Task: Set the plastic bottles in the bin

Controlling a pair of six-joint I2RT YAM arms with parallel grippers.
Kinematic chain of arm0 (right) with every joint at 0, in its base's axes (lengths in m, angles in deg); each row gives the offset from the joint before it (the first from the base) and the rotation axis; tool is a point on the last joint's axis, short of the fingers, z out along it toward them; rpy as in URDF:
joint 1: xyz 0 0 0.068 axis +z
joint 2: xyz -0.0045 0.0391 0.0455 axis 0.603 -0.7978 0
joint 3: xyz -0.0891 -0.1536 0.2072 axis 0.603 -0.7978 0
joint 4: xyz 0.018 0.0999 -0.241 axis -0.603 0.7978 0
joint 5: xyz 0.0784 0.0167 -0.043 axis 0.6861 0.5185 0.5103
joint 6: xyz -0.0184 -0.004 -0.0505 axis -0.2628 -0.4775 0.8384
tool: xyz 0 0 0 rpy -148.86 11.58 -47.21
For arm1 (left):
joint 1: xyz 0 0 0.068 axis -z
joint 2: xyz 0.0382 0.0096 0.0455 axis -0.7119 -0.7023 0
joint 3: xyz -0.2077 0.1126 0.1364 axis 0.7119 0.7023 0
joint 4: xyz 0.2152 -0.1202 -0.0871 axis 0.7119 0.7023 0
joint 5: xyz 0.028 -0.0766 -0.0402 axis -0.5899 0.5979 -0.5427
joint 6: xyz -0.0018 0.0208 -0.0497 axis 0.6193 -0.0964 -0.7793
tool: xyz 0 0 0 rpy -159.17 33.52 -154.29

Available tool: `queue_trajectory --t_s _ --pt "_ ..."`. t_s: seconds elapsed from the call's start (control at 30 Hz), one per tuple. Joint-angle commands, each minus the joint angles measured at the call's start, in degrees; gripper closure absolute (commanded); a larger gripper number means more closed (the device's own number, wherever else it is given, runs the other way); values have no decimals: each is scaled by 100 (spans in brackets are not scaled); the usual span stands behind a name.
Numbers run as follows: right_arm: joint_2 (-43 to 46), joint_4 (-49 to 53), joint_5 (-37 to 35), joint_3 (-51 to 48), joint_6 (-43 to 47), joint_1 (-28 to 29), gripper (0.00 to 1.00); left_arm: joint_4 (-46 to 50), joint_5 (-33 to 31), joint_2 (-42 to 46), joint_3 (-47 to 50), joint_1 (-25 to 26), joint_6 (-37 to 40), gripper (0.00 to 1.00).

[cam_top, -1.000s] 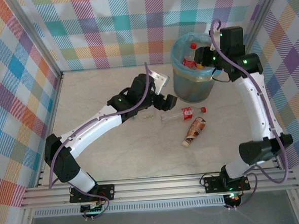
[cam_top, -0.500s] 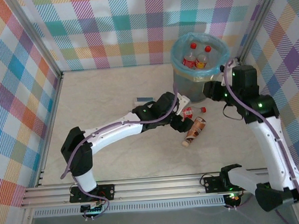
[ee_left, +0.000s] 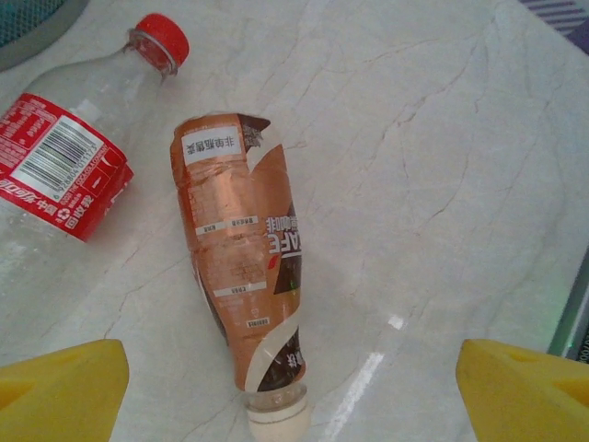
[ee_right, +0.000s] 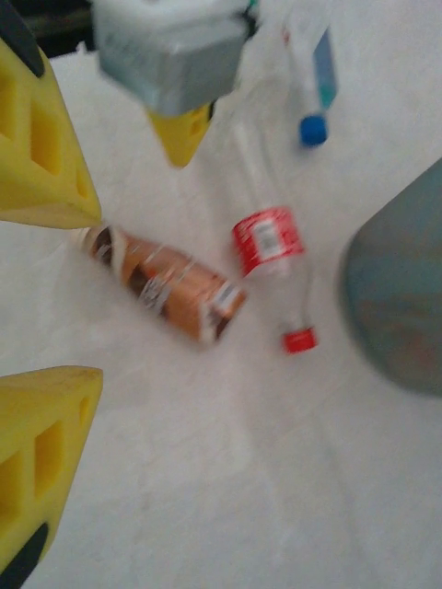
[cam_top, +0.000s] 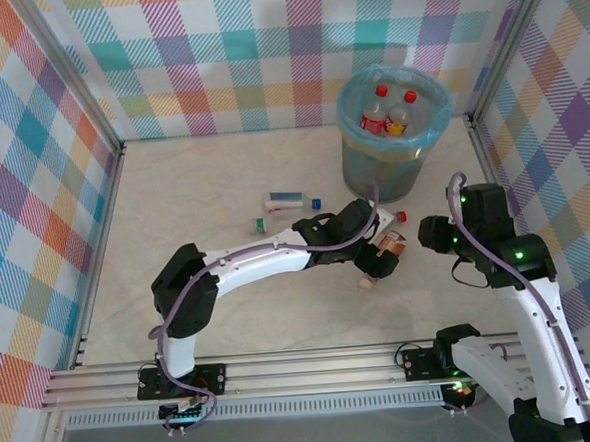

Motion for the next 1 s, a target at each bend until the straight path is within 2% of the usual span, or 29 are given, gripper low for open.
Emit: queue_trajectory --t_s 0.0,0.23,0.47,0.73,0.97 --pt "83 170 -228 -23 -105 -85 56 -6 96 -287 -343 43 -129 9" --pt "-116 63 477 -234 -395 -374 53 44 130 -826 -618 45 -147 11" --pt "67 -466 977 -700 -681 -512 52 127 291 -1292 -736 52 -164 15" --pt "138 -627 1106 -903 -724 -541 53 307 304 -1615 -917 62 -139 19" --pt "212 -592 1070 -869 -685 -549 52 454 267 -1740 -1011 63 -60 30"
